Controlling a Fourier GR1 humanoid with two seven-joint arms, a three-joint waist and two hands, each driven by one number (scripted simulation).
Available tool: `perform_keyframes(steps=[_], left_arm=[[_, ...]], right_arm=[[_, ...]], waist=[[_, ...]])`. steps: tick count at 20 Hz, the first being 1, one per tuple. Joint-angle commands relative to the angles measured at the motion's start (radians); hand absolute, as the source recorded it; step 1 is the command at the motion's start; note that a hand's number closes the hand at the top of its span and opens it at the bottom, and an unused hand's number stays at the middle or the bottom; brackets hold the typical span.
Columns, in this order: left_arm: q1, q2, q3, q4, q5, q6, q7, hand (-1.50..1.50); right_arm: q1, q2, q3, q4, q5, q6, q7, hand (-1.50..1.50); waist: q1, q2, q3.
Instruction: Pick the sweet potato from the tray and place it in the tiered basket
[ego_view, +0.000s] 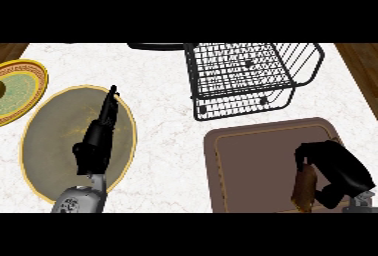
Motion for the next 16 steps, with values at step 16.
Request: perform_keyframes(steps=[16], left_arm=[[-0.014, -0.008, -0.003, 0.085, -0.006, -0.008, -0.047, 0.00]], right_arm=[[-0.506, 0.302, 0.600, -0.198, 0.129, 0.313, 1.324, 1.50]], waist=[[0.029, 0.005, 0.015]])
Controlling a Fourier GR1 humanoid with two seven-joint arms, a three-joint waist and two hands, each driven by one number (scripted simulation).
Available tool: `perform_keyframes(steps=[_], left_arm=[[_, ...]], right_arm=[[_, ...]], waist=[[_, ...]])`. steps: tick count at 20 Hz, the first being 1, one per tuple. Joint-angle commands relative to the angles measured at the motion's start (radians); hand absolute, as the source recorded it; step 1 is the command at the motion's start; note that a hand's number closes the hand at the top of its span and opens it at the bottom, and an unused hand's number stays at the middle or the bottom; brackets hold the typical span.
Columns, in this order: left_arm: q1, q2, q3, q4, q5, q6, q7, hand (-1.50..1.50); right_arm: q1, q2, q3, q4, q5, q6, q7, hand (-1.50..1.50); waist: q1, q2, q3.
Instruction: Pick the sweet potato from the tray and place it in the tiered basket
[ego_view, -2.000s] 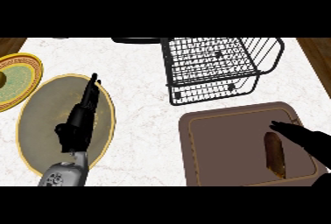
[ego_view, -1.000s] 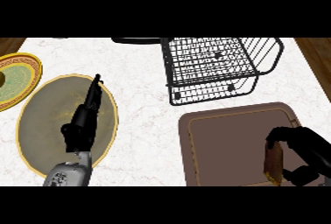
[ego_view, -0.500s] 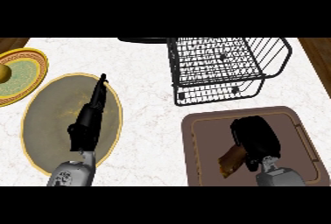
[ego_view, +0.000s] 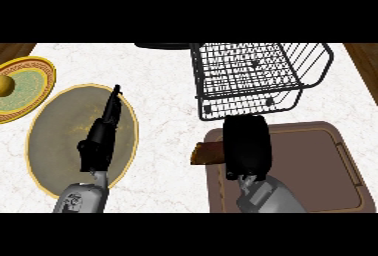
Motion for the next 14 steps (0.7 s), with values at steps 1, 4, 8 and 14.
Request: perform_keyframes(steps=[1, 4, 8, 14], left_arm=[[-0.037, -0.007, -0.001, 0.002, -0.019, 0.018, 0.031, 0.00], [0.017, -0.017, -0.013, -0.033, -0.008, 0.015, 0.017, 0.00], [-0.024, 0.002, 0.014, 0.018, 0.000, 0.001, 0.000, 0.00], [0.031, 0.019, 0.027, -0.007, 0.027, -0.022, -0.033, 0.00]], right_arm=[[-0.192, 0.012, 0.037, -0.048, -0.074, 0.043, 0.218, 1.50], [-0.269, 0.012, -0.006, -0.218, -0.166, 0.222, 0.286, 1.50], [-0.454, 0.012, -0.113, -0.150, -0.267, 0.229, 0.361, 1.50], [-0.621, 0.011, -0.245, -0.101, -0.392, 0.210, 0.432, 1.50]], waist=[[-0.007, 0.000, 0.002], [-0.020, -0.006, 0.001], [-0.019, -0.002, 0.001], [-0.012, -0.004, 0.001]])
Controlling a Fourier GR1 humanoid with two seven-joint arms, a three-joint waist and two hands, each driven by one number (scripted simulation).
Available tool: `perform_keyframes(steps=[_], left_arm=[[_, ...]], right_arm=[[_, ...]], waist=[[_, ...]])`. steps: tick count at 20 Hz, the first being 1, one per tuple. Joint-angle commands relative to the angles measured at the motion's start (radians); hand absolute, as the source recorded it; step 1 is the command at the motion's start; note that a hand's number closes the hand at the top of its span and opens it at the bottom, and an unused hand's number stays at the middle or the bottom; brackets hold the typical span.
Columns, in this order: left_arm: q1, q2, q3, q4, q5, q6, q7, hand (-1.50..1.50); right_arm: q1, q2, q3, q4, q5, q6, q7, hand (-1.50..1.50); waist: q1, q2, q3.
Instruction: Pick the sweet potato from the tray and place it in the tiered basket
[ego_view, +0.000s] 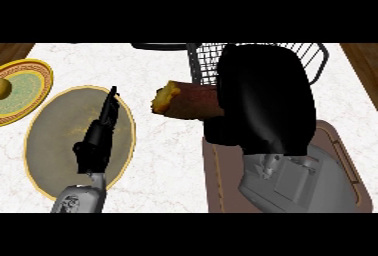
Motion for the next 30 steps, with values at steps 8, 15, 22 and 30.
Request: perform_keyframes(steps=[8, 15, 22, 30], left_arm=[[-0.033, -0.021, -0.030, -0.048, -0.026, 0.018, 0.074, 0.00], [-0.002, 0.030, 0.019, -0.053, 0.024, -0.029, 0.050, 0.00], [-0.048, 0.002, 0.016, -0.025, -0.001, 0.005, 0.064, 0.00], [-0.027, 0.021, 0.027, -0.009, 0.023, -0.017, 0.020, 0.00]], right_arm=[[-0.301, 0.014, -0.155, 0.333, -0.146, -0.137, 0.195, 1.50], [-0.355, -0.044, -0.246, 0.532, -0.010, -0.212, 0.011, 1.50], [-0.307, -0.130, -0.273, 0.622, 0.023, -0.264, -0.160, 1.50], [-0.281, -0.065, -0.433, 0.743, -0.023, -0.494, -0.115, -1.50]], waist=[[0.011, 0.007, 0.001], [0.004, 0.010, 0.001], [-0.009, 0.009, 0.002], [-0.007, 0.010, 0.002]])
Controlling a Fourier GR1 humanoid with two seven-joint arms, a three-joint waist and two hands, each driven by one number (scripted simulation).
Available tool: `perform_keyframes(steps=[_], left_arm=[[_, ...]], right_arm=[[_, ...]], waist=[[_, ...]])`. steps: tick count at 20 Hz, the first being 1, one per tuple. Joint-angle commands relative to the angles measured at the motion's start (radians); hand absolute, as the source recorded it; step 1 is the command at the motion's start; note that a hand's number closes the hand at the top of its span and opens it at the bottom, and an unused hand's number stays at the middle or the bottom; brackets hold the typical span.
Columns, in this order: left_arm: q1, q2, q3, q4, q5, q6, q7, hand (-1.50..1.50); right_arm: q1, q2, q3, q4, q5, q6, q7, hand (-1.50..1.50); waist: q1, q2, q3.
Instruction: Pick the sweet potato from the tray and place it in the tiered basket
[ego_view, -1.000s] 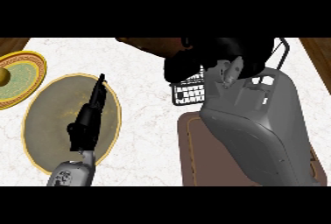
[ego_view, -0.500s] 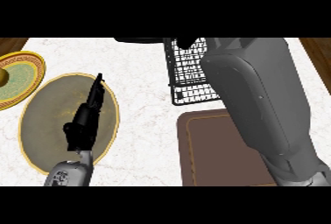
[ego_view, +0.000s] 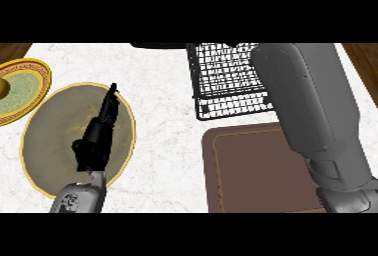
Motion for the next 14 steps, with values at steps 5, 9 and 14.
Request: perform_keyframes(steps=[5, 9, 14], left_arm=[[0.022, 0.006, 0.004, 0.000, 0.003, -0.007, -0.041, 0.00], [0.000, 0.029, 0.043, 0.026, 0.038, -0.034, -0.031, 0.00], [0.027, -0.005, 0.013, 0.012, -0.003, 0.013, -0.017, 0.00]], right_arm=[[0.043, 0.048, -0.121, 0.091, -0.088, -0.232, -0.084, -1.50], [0.039, 0.027, -0.199, -0.034, -0.149, -0.289, -0.066, -1.50], [0.138, -0.031, -0.255, -0.153, -0.151, -0.356, -0.024, -1.50]], waist=[[0.007, 0.001, 0.000], [-0.008, -0.004, 0.000], [-0.023, -0.009, 0.001]])
